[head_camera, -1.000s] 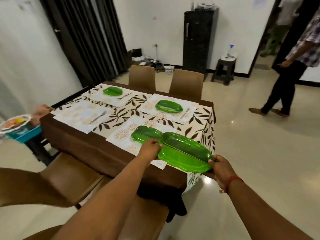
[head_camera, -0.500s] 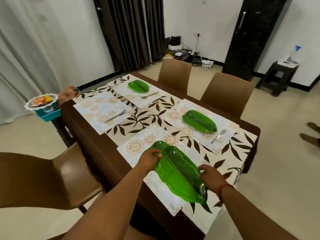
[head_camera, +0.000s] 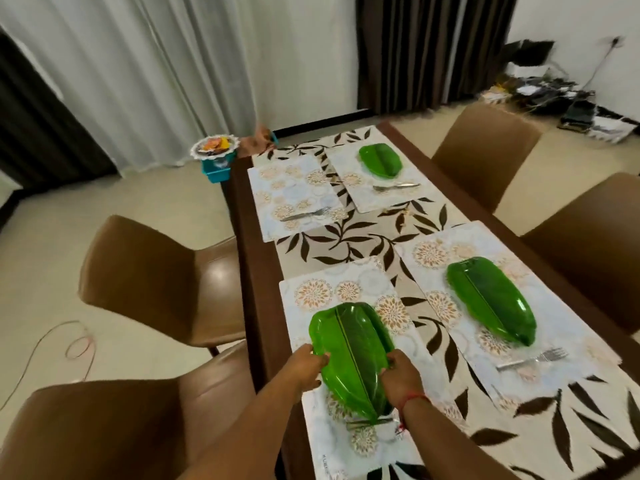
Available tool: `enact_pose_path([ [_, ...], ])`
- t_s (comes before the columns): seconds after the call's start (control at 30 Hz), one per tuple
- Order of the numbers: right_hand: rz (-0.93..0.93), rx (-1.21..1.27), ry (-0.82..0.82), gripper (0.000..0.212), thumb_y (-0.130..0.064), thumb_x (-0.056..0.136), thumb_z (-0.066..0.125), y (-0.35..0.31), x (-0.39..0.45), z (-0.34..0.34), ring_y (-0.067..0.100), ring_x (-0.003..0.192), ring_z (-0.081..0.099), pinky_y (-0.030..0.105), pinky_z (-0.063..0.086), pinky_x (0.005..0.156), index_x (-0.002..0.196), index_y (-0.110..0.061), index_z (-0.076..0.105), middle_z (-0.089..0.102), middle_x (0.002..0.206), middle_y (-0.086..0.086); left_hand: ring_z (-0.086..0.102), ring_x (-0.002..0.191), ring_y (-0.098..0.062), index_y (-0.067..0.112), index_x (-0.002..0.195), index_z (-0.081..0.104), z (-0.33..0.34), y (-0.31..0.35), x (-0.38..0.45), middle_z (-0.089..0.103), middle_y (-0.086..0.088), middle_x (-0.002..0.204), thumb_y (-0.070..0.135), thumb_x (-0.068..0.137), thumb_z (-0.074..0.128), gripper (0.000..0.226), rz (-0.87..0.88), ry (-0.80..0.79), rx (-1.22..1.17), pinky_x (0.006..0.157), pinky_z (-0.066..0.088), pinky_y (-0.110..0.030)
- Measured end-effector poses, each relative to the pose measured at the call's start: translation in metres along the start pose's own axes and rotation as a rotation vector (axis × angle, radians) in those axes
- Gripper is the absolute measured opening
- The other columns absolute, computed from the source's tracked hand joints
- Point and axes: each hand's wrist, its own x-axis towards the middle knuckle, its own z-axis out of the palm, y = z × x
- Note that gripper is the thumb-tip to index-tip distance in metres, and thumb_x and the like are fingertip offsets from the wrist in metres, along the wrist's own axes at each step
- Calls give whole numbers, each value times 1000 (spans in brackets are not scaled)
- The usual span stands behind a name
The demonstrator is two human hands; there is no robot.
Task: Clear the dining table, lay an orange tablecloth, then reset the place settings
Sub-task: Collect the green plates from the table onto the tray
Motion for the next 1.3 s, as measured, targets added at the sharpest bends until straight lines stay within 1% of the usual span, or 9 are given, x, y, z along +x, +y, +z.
enact_pose_path([
  [0.17, -12, -85, -16, 32, -4, 92, 52, 7, 21, -1, 35, 104, 60, 29, 40, 77, 124, -9, 54, 64, 116, 20, 59, 106, -21, 26, 113, 56, 22, -11, 5, 62, -1, 115, 23, 100, 59, 14, 31, 50, 79, 90, 48, -37],
  [0.3, -17, -86, 28, 12, -7, 90, 51, 2, 25, 0, 30, 78, 57, 35, 48, 71, 101, -13, 52, 63, 90, 12, 65, 91, -18, 22, 118, 56, 35, -15, 10, 66, 0, 104, 21, 99, 58, 19, 15, 66, 38, 75, 54, -31],
  [0.37, -34, -126, 42, 11, -8, 90, 50, 1, 26, -2, 27, 73, 56, 33, 46, 65, 99, -14, 49, 59, 82, 7, 68, 93, -21, 21, 116, 58, 39, -17, 14, 68, -4, 106, 19, 98, 58, 18, 12, 83, 26, 81, 59, -37],
  [0.6, -235, -507, 97, 25, -18, 93, 51, 7, 29, -14, 28, 98, 61, 31, 44, 71, 117, -11, 52, 52, 119, 9, 69, 97, -36, 13, 102, 61, 53, -18, 22, 68, -19, 103, 13, 96, 58, 6, 16, 202, 24, 85, 58, -48],
  [0.73, -272, -585, 70, 29, -18, 94, 53, 12, 34, -17, 28, 102, 61, 32, 46, 73, 121, -12, 48, 50, 125, 9, 65, 78, -28, 17, 94, 56, 56, -16, 22, 64, -12, 90, 11, 95, 58, 6, 6, 238, -16, 70, 56, -38],
  [0.87, -229, -482, 1, 32, -9, 91, 55, 14, 41, -17, 31, 101, 62, 29, 42, 71, 121, -6, 47, 57, 119, 14, 62, 81, -29, 17, 96, 54, 60, -17, 22, 63, -17, 95, 8, 95, 57, 9, -11, 258, -68, 68, 50, -36],
  [1.03, -194, -244, -102, 32, -4, 86, 61, 16, 46, -22, 31, 103, 61, 33, 50, 84, 117, -5, 60, 65, 112, 15, 63, 88, -26, 20, 109, 48, 62, -21, 18, 60, -9, 104, 2, 93, 54, 26, 19, 296, -12, 81, 61, -41],
  [1.17, -235, -154, -131, 26, -3, 86, 61, 17, 43, -31, 23, 85, 59, 25, 42, 68, 111, -9, 65, 64, 91, 5, 66, 100, -41, 11, 101, 51, 64, -24, 10, 65, -21, 110, -13, 92, 48, 26, 27, 353, -177, 82, 58, -60],
  [1.3, -273, -91, -125, 30, 4, 84, 58, 13, 39, -42, 17, 72, 55, 19, 36, 55, 105, -15, 67, 55, 71, -7, 67, 99, -39, 7, 114, 51, 70, -21, 0, 64, -22, 111, -16, 91, 48, 33, 72, 380, -249, 78, 59, -60],
])
